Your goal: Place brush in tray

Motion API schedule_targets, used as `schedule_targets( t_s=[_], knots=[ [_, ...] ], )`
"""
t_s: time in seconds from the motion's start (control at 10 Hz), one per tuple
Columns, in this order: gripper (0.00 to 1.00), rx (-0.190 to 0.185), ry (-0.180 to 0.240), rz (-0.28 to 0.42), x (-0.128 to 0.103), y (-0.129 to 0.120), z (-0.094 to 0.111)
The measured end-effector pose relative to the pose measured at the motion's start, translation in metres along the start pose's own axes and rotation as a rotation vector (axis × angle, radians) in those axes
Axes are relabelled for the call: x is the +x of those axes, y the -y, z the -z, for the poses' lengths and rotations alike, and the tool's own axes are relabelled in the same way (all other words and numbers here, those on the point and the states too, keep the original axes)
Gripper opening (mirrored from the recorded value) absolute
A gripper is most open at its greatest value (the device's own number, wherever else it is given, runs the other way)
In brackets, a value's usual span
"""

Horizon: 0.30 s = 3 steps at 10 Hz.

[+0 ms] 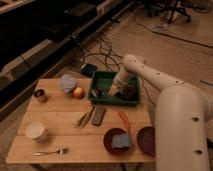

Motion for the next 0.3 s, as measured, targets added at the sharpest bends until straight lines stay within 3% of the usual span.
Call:
schedule_targets(
  t_s=[0.3],
  knots=[
    [0.53, 0.0, 0.001, 0.0, -0.0003, -0.0001, 0.0001]
  ],
)
